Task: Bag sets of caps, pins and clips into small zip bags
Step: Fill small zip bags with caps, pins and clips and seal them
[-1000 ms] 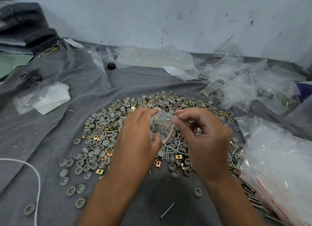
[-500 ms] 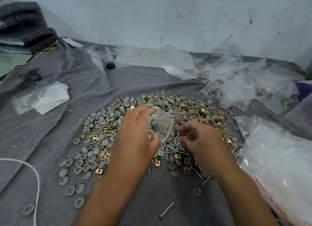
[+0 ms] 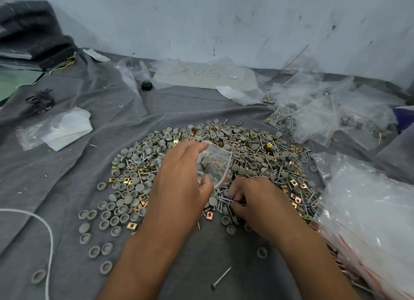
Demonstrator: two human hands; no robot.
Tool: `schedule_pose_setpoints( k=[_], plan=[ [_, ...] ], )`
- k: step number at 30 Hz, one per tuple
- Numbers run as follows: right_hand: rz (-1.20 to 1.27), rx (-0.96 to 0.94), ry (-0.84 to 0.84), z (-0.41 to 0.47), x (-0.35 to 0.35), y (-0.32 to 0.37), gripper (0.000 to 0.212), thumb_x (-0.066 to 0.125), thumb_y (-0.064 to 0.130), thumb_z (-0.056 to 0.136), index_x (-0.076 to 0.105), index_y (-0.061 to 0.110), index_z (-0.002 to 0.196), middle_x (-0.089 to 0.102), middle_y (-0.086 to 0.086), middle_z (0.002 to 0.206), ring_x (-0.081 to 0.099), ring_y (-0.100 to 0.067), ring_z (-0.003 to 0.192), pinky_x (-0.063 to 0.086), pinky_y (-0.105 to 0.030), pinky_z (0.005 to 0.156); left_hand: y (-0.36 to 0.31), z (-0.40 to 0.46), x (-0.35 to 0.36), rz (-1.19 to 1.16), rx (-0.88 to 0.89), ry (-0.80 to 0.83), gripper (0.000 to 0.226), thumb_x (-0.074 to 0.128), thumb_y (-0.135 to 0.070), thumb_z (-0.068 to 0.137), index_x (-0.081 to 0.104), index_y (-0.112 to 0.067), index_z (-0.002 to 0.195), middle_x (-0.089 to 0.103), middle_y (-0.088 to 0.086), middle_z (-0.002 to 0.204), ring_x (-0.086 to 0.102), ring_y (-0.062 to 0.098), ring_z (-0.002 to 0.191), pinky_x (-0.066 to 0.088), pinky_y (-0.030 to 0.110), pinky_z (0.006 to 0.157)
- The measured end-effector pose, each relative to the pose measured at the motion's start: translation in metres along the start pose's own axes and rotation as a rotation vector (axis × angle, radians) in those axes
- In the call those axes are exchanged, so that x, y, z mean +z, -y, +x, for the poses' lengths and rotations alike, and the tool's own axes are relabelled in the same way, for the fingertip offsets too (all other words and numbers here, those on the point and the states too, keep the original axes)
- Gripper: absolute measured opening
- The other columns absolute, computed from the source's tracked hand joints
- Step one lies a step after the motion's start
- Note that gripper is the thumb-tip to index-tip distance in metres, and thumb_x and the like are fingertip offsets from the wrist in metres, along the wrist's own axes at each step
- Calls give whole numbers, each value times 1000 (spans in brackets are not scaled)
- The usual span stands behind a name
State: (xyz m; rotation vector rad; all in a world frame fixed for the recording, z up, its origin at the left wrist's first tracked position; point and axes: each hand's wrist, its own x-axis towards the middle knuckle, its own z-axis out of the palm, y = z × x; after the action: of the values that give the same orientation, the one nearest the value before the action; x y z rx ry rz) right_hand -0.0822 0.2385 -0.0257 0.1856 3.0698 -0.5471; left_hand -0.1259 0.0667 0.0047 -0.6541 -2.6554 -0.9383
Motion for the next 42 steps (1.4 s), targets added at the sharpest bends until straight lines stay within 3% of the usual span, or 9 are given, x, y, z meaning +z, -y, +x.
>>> schedule_pose_setpoints(
  k=[7,11,15,18,20,26,31,36,42],
  plan=[
    [-126,-75,6,4,2,-2,11,60,35,100,63,40,108,58,18,102,47,-8,111,39,-28,74,0,0,0,2,3,-5,57,70,-16,84,52,-23,138,49,-15,124,44,3,102,35,18,93],
    [46,-65,-61,7,-4,-7,6,53,37,102,57,41,102,52,20,103,47,-6,103,40,-28,78,0,0,0,5,1,-5,57,70,-17,84,52,-24,137,48,-16,123,43,2,102,35,17,93],
    [390,-131,-332,2,-15,-9,10,55,27,101,57,37,98,54,19,98,52,3,92,38,-11,74,1,0,0,11,6,-4,58,71,-18,84,52,-24,138,48,-16,124,43,1,103,33,15,93],
    [469,-231,-637,-1,-21,-1,8,61,18,99,64,25,101,58,14,97,55,3,92,38,-5,77,1,1,1,9,6,0,58,72,-18,84,52,-23,138,49,-16,124,43,1,103,33,16,94],
    [477,-291,-742,0,-21,8,8,63,15,98,68,16,104,61,7,99,57,2,94,39,-6,81,0,1,2,3,7,-4,58,72,-16,82,53,-22,137,50,-14,124,43,3,103,34,17,95],
    [434,-344,-728,4,-11,26,12,74,13,91,77,13,103,69,2,96,62,0,88,41,-5,80,-1,1,3,-21,8,-8,58,72,-17,81,54,-23,136,50,-14,125,46,6,104,40,24,97],
    [480,-355,-817,4,-16,22,11,74,13,91,76,13,102,69,5,95,61,4,89,42,-6,78,1,1,4,7,4,-11,60,74,-18,81,52,-25,136,50,-14,124,45,4,103,35,20,95],
    [439,-332,-696,2,-11,25,23,78,17,88,74,16,110,71,8,93,65,2,88,47,-9,79,0,1,3,5,15,-6,59,73,-16,81,54,-21,137,52,-12,125,46,5,102,35,19,94],
    [534,-356,-843,1,-16,23,16,74,12,93,74,11,109,74,8,102,70,0,94,55,-16,79,-1,1,3,13,10,-7,61,75,-18,81,52,-23,137,51,-13,124,45,5,101,34,18,93]
  ],
)
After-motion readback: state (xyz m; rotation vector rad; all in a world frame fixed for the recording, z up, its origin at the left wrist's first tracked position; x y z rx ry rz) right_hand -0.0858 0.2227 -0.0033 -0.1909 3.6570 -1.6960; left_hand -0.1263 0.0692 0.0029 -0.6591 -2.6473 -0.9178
